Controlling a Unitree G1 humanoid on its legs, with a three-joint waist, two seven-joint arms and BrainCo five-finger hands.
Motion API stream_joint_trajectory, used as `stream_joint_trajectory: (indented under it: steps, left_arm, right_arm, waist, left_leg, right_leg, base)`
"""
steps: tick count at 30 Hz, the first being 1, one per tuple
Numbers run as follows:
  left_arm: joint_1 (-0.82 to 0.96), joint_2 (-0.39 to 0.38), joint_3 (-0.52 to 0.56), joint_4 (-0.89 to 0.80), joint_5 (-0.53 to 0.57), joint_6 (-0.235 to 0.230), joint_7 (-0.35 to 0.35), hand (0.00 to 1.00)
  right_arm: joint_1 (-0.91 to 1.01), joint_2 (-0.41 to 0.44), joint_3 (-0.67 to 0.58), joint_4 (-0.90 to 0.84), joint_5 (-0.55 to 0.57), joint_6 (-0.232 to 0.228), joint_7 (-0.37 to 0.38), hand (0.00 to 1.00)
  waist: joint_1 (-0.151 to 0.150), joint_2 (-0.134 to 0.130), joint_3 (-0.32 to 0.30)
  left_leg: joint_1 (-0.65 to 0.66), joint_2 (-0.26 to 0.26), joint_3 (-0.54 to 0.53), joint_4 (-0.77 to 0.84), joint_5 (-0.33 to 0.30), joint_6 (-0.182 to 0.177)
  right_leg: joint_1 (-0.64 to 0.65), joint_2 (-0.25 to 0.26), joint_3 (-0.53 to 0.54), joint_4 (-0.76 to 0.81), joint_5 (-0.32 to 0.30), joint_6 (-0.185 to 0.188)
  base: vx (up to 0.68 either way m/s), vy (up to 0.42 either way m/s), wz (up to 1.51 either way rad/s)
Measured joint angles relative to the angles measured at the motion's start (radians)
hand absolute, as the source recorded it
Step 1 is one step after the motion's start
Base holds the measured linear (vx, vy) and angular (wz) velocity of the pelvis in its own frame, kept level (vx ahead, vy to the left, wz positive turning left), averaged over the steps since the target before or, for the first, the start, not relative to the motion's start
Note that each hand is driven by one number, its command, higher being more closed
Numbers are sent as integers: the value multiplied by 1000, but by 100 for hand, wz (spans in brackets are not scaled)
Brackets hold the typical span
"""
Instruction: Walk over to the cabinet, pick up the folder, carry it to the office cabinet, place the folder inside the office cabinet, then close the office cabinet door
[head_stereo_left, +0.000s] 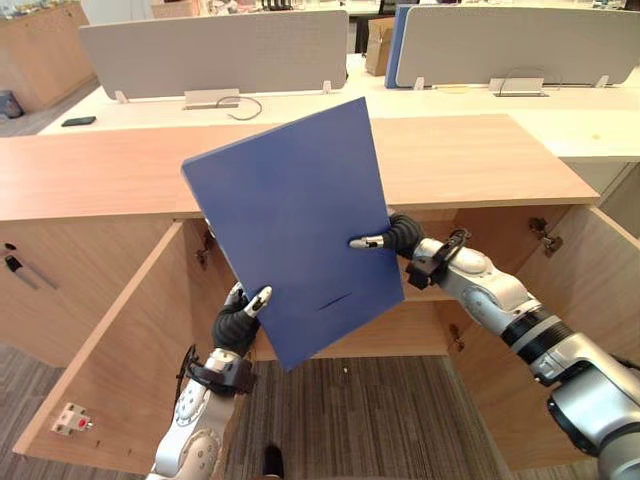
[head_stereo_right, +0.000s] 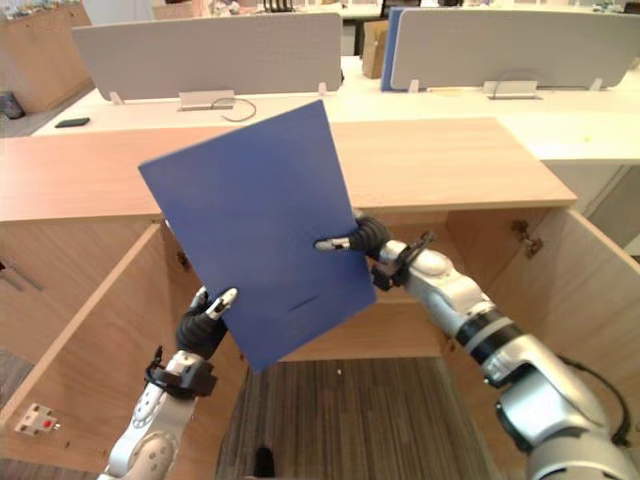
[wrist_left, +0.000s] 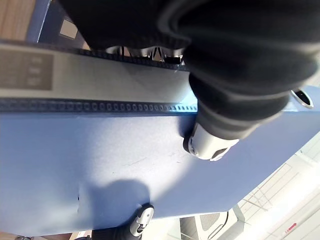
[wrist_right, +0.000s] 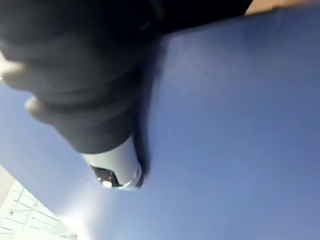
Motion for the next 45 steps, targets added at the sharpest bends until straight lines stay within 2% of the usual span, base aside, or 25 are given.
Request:
stream_joint_trajectory:
  steps: [2, 3, 7, 9, 11, 16, 18, 21, 23, 24, 26, 28, 29, 32, 35, 37, 41, 44, 45]
  left_arm:
    - [-2, 20, -30, -9, -2, -3, -7, 100]
    - [-2, 21, -34, -10, -3, -3, -8, 0]
    - [-19, 33, -61, -38, -33, -17, -67, 0]
    - [-40, 33, -62, -45, -41, -41, -95, 0]
    - [-67, 39, -85, -45, -42, -42, -129, 0]
    - [-69, 117, -140, 35, -45, 8, -201, 0]
    - [-61, 135, -169, 94, -50, 37, -248, 0]
    - [-6, 134, -202, 219, -36, 98, -300, 0]
    - [50, 104, -178, 377, 12, 138, -311, 0]
    - [60, 87, -155, 431, 28, 146, -310, 0]
    - [82, -11, 17, 710, 93, 165, -281, 0]
    - [82, -45, 102, 826, 133, 173, -250, 0]
    - [81, -64, 172, 915, 170, 180, -220, 0]
    - [81, -89, 319, 1106, 341, 183, -140, 0]
    - [86, -97, 399, 1203, 493, 192, -72, 0]
    - [101, -107, 430, 1216, 591, 194, -47, 0]
    - [106, -138, 495, 1223, 728, 209, -16, 0]
    - [90, -161, 502, 1220, 731, 209, -14, 0]
    - [77, -175, 502, 1220, 731, 209, -14, 0]
  right_arm:
    - [10, -43, 29, -7, 56, 14, 35, 100]
    - [12, -47, 30, -10, 61, 14, 36, 100]
    - [65, -87, 44, -27, 102, 18, 46, 100]
    - [112, -87, 45, -27, 102, 33, 64, 100]
    - [171, -73, 46, -27, 102, 51, 86, 100]
    - [316, -55, -12, -28, 42, 63, 121, 100]
    - [387, -46, -68, -27, -35, 64, 123, 100]
    - [528, 23, -208, -25, -232, 60, 124, 100]
    - [644, 115, -340, 4, -380, 48, 102, 100]
    - [665, 141, -375, 17, -419, 44, 89, 100]
    - [743, 235, -544, 58, -565, 35, 23, 100]
    - [757, 262, -609, 64, -672, 22, -18, 100]
    - [764, 274, -651, 65, -761, 14, -54, 100]
    - [766, 296, -703, 85, -992, -6, -119, 100]
    - [768, 330, -699, 134, -1166, -6, -160, 100]
    - [770, 346, -696, 149, -1240, -6, -167, 100]
    - [767, 377, -704, 162, -1267, -3, -193, 100]
    - [749, 417, -751, 176, -1128, 10, -214, 100]
    - [732, 439, -776, 196, -960, 11, -226, 100]
  waist:
    - [5, 1, -9]
    - [6, 1, -12]
    - [15, -3, -22]
    - [19, -3, -22]
    - [20, -3, -22]
    - [6, -5, -25]
    - [6, -5, -25]
    - [-9, -5, -25]
    - [-26, -5, -25]
    - [-31, -6, -25]
    - [-39, -9, -23]
    - [-40, -11, -21]
    - [-43, -13, -20]
    - [-43, -18, -18]
    - [-42, -25, -14]
    - [-40, -26, -13]
    - [-37, -26, -8]
    - [-34, -16, 14]
    - [-34, -15, 31]
  left_leg:
    - [-6, 0, -3, 0, 2, 0]
    - [-8, -1, -4, 0, 3, 0]
    - [-14, -1, -6, 1, 4, 0]
    - [-15, 0, -8, 1, 4, 0]
    - [-15, 1, -8, 1, 4, 0]
    - [-17, 4, 1, 1, 1, -2]
    - [-17, 4, 4, 1, 1, -2]
    - [-15, 6, 8, 0, -1, -3]
    - [-10, 7, 10, 0, -4, -5]
    - [-9, 8, 11, 0, -6, -4]
    - [-1, 8, 23, 0, -20, -7]
    - [5, 6, 35, 0, -26, -5]
    - [7, 4, 41, -1, -30, -1]
    - [7, -3, 51, 0, -38, 5]
    - [6, -7, 57, 0, -43, 5]
    - [7, -10, 62, 0, -45, 2]
    - [8, -18, 83, 1, -53, 1]
    - [8, -25, 92, 1, -57, 6]
    - [4, -28, 96, 1, -59, 8]
  right_leg:
    - [-5, 0, -3, -2, 0, 0]
    - [-7, 0, -3, -3, 0, 0]
    - [-10, 0, -2, -2, 0, 0]
    - [-9, 2, -4, -4, 0, 0]
    - [-8, 3, -4, -7, 0, 0]
    - [-7, 5, 2, -15, 4, 1]
    - [-7, 5, 4, -16, 4, 1]
    - [-8, 6, 8, -17, 4, 2]
    - [-8, 6, 13, -16, 3, 2]
    - [-8, 6, 15, -15, 3, 3]
    - [-15, 2, 32, -9, -1, 7]
    - [-17, -2, 38, -6, -4, 11]
    - [-19, -5, 44, -4, -7, 10]
    - [-28, -13, 61, -4, -11, 12]
    - [-32, -18, 66, -3, -8, 18]
    - [-35, -22, 71, -2, -8, 18]
    - [-43, -32, 90, 0, -8, 20]
    - [-55, -40, 94, 10, -11, 25]
    - [-66, -44, 99, 22, -14, 29]
  base:
    - [-36, 19, 4]
    - [-21, 21, 4]
    - [0, 0, 0]
    - [0, 0, 0]
    - [0, 0, 0]
    - [29, 0, -4]
    - [10, 3, -2]
    - [12, 6, -5]
    - [0, 0, -6]
    - [-3, 11, -9]
    - [-20, 41, -19]
    - [-13, 30, -19]
    - [-11, 33, -15]
    - [-4, 48, -12]
    - [30, 27, -5]
    - [44, 20, -6]
    - [56, 23, -15]
    - [39, 33, -9]
    - [8, 42, -11]
